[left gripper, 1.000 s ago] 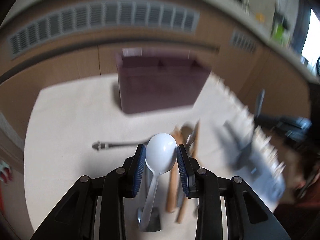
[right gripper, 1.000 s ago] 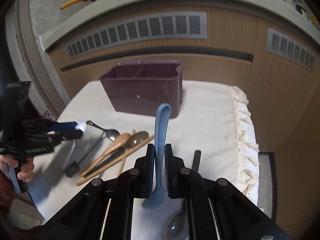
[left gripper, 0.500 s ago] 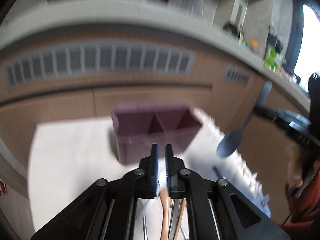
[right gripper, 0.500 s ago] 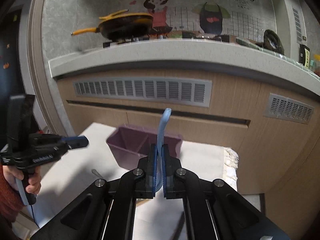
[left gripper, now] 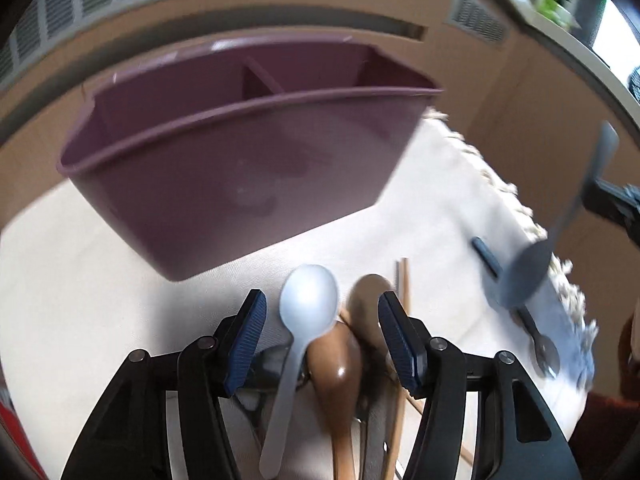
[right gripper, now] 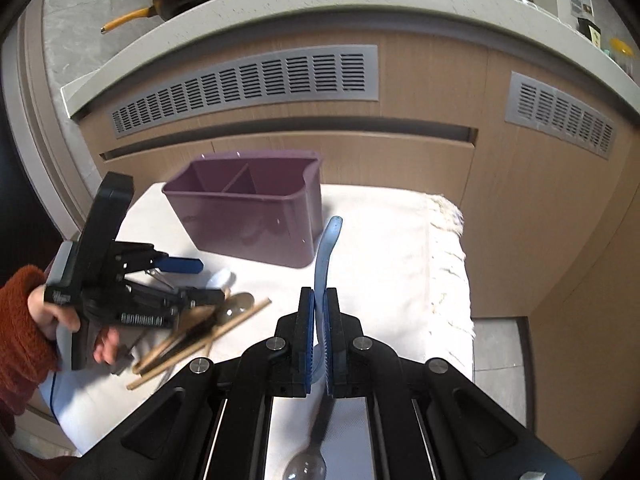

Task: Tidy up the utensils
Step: 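Lift both held spoons and carry them over the maroon caddy, then open the right gripper over the caddy while the left gripper opens too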

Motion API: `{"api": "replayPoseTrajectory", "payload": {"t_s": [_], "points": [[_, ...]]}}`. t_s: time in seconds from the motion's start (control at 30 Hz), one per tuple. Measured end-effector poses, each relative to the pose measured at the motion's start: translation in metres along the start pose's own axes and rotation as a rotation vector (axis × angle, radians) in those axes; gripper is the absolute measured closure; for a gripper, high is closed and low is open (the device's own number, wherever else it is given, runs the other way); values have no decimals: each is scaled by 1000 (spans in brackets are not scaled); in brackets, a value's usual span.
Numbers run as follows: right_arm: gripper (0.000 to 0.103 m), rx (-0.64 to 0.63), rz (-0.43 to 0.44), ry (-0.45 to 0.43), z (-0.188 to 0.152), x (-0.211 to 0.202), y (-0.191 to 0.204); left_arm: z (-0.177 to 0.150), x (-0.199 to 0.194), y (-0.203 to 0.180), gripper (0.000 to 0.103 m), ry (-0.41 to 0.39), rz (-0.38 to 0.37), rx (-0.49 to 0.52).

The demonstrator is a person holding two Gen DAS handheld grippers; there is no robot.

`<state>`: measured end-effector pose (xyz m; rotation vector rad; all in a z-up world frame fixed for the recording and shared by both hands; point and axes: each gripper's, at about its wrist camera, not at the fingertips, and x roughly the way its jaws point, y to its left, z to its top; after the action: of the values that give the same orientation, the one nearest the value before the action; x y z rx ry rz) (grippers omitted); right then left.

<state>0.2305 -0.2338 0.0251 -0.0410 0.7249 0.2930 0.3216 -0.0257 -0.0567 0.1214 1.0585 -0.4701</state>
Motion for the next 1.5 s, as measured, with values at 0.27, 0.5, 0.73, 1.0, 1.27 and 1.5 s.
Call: {"api": "replayPoseTrajectory", "payload": {"t_s": [0.27, 0.5, 0.73, 1.0, 1.27, 1.5], "points": [[99, 13, 7, 7, 1, 5, -1, 3, 16, 11, 49, 48, 71, -55], [99, -23, 2, -5, 3, 3, 10, -12, -9, 5, 69, -42, 38, -57], [100, -56, -1, -18, 5, 0, 19, -40, -58, 3, 70, -220, 14, -122], [99, -64, 40, -159, 60, -37, 26, 1, -182, -11, 69, -607, -17, -122], [99, -121, 21, -303, 147, -40, 43, 67, -200, 24, 69, -856, -82, -217], [98, -123, 16, -170, 157, 40, 42, 66, -118, 76, 66, -850, -143, -418]]}}
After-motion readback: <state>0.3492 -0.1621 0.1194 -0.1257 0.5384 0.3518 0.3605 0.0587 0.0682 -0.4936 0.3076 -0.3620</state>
